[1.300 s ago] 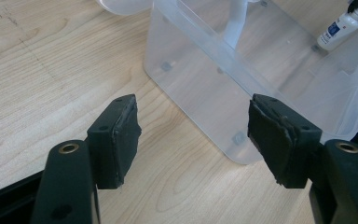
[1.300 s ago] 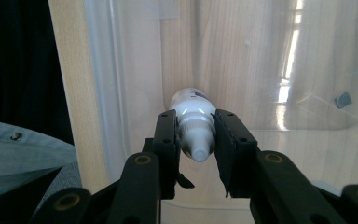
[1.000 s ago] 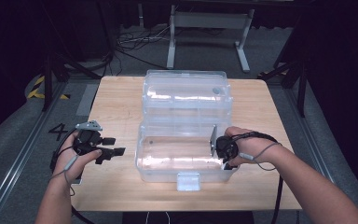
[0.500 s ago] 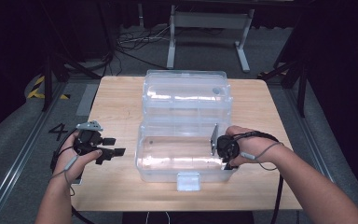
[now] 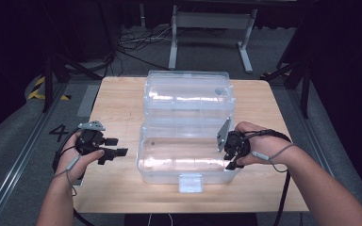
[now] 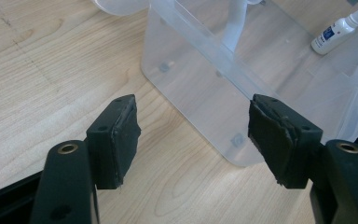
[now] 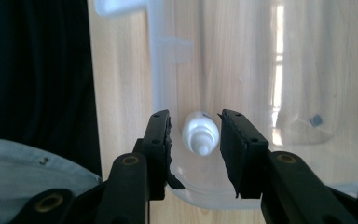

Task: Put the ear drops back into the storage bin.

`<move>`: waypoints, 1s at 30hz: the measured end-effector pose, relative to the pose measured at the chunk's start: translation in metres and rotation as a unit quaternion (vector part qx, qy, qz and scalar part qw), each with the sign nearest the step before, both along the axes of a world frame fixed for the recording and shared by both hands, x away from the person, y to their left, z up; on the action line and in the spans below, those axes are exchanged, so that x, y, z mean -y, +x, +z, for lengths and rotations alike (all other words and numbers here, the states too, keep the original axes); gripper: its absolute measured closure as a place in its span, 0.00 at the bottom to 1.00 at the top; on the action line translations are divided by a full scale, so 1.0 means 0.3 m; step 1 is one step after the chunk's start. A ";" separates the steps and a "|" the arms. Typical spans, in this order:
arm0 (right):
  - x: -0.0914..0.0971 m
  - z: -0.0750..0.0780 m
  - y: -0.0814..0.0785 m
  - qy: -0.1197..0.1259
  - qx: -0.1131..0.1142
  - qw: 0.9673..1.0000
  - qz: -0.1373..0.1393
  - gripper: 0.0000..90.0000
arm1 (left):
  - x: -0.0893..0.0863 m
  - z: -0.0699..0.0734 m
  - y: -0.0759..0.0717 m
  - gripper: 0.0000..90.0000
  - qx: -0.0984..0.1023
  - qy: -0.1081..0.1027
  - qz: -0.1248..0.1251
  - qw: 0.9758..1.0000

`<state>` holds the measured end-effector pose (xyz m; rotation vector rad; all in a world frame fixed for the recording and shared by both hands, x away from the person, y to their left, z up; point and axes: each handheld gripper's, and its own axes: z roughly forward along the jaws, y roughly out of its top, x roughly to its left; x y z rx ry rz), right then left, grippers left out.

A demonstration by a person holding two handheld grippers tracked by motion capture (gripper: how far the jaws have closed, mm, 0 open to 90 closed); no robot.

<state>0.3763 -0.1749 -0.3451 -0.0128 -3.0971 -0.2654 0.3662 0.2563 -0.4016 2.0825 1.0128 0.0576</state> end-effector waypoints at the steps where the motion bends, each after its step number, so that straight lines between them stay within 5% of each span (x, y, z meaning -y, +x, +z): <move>1: -0.001 0.004 -0.008 0.007 0.000 1.000 0.001 0.71 | 0.001 0.003 0.001 0.38 0.002 0.000 0.000 1.000; 16: -0.030 -0.077 -0.056 0.056 -0.005 0.998 0.000 0.71 | 0.019 0.037 0.009 0.36 0.021 -0.006 0.004 1.000; 30: -0.017 -0.200 -0.080 0.085 -0.001 0.996 -0.026 0.84 | 0.095 0.099 0.050 0.28 0.050 -0.008 -0.009 0.999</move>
